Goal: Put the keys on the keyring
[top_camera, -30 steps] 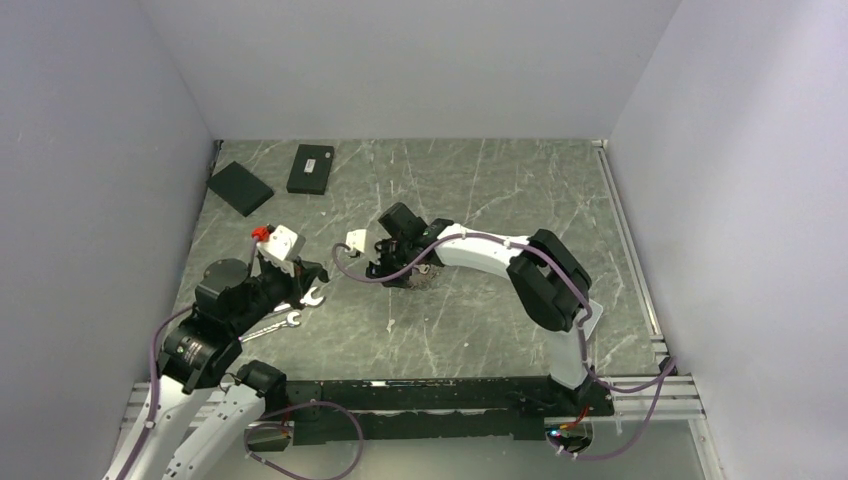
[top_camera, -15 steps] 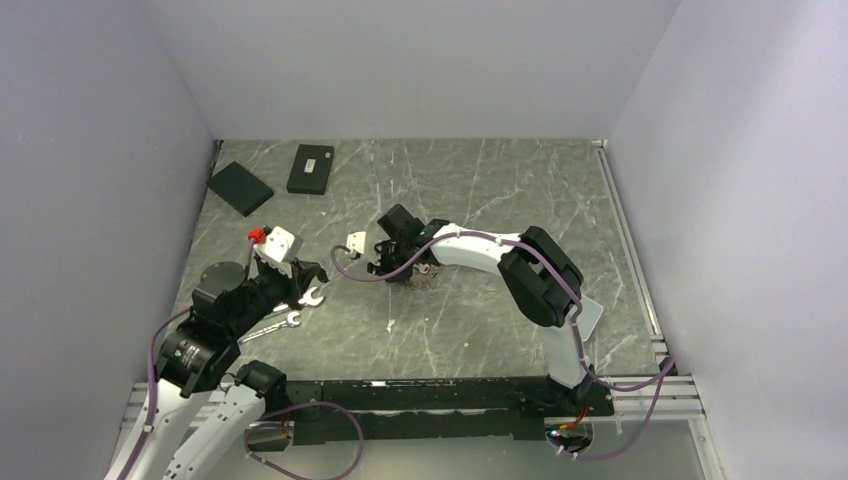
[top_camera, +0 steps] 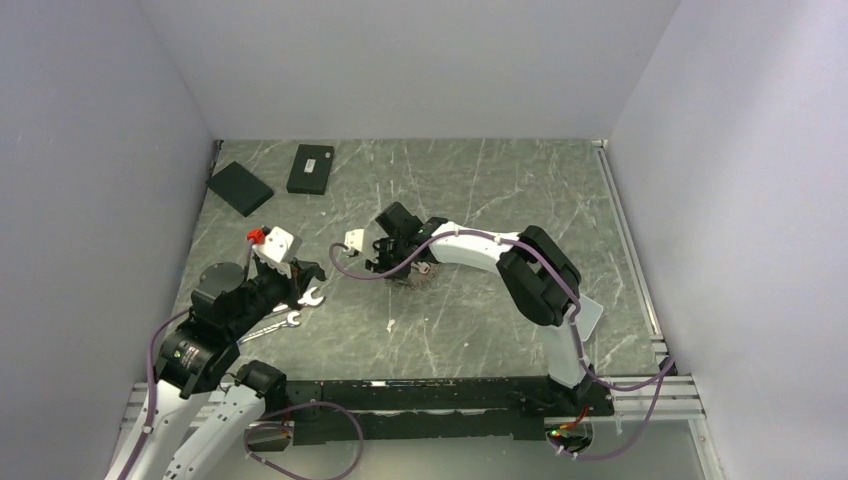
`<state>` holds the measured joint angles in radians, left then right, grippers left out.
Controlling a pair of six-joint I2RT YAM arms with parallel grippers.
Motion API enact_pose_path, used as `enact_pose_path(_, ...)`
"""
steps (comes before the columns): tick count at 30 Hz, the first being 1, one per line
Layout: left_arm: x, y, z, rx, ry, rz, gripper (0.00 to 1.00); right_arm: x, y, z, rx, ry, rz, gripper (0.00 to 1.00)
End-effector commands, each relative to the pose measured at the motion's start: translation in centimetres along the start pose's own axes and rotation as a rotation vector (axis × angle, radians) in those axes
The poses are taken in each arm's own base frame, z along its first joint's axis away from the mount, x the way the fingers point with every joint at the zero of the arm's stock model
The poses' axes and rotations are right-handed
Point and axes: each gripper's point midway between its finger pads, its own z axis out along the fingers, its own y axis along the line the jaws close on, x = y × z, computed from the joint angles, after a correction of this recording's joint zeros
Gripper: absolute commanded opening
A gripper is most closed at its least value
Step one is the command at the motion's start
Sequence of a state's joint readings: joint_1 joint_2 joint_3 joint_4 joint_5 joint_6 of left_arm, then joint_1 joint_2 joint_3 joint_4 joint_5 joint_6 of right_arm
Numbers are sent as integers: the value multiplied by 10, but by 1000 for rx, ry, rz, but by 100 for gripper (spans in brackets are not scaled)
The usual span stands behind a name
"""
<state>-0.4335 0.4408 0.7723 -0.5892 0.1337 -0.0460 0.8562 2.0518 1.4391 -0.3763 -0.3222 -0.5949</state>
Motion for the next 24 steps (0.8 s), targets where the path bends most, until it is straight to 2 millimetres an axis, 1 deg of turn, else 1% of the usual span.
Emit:
enact_pose_path(1, -5, 1, 0, -8, -28, -12, 0, 9, -4, 4, 11, 30, -6, 21)
enact_pose_path(3, -5, 0, 0, -6, -26, -13, 0, 13, -5, 5, 19, 45, -5, 21)
enact_pose_path(8, -5, 1, 0, -11, -26, -13, 0, 9, 2, 5, 11, 35, 1, 22)
enact_pose_path(10, -5, 1, 0, -11, -26, -14, 0, 13, 5, 6, 16, 46, -5, 23)
enact_pose_path(15, -5, 1, 0, -11, -27, -13, 0, 19, 19, 14, 5, 93, -18, 23)
enact_pose_path(18, -5, 2, 0, -14, -29, -13, 0, 21, 29, 20, -11, 84, -14, 19)
enact_pose_path(19, -5, 2, 0, -16, -29, -13, 0, 22, 29, 22, -13, 84, -12, 8)
enact_pose_path(20, -5, 2, 0, -16, -30, -13, 0, 23, 29, 24, -11, 88, -7, 0)
enact_pose_path(22, -5, 2, 0, -17, -30, -13, 0, 22, 28, 27, -12, 88, -3, 0)
enact_pose_path(24, -5, 3, 0, -20, -32, -13, 0, 15, 25, 26, -1, 70, 0, 0)
